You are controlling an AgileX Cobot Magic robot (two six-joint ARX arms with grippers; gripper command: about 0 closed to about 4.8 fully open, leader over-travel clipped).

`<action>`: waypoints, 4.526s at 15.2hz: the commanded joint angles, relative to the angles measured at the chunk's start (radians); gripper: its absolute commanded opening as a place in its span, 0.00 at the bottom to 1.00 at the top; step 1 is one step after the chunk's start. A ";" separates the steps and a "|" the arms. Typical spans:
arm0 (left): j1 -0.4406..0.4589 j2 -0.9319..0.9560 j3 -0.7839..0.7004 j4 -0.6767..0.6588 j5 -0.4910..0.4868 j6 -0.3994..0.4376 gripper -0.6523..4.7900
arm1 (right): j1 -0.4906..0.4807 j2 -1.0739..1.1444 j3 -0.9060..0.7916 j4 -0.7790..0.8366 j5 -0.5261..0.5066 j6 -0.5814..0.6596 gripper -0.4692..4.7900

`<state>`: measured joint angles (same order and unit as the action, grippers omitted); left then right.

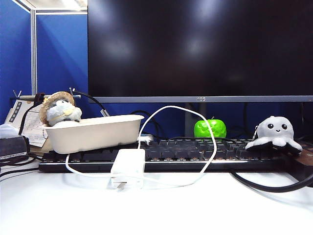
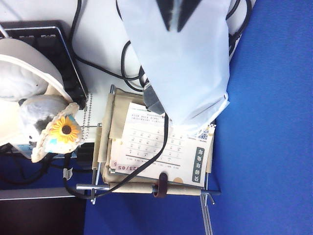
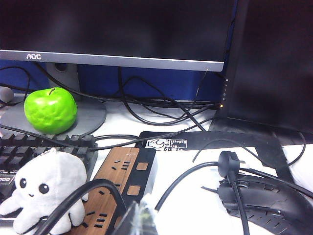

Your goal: Identity fluffy octopus among items on the table, put them into the paper lunch box.

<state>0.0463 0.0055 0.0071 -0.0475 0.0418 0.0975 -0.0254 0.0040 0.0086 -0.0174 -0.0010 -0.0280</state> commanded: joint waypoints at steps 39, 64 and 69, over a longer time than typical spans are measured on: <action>0.000 0.938 0.900 -0.400 0.629 -0.240 0.11 | 0.027 1.121 1.103 -0.825 -0.446 0.129 0.08; -0.001 1.099 0.900 -0.370 0.636 -0.209 0.11 | 0.071 1.556 1.102 -0.623 -0.357 0.137 0.92; -0.001 1.099 0.900 -0.370 0.636 -0.209 0.11 | 0.072 1.592 1.102 -0.622 -0.357 0.137 0.92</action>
<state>0.0452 1.1080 0.9016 -0.4297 0.6708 -0.1200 0.0452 1.5948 1.1046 -0.6456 -0.3592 0.1104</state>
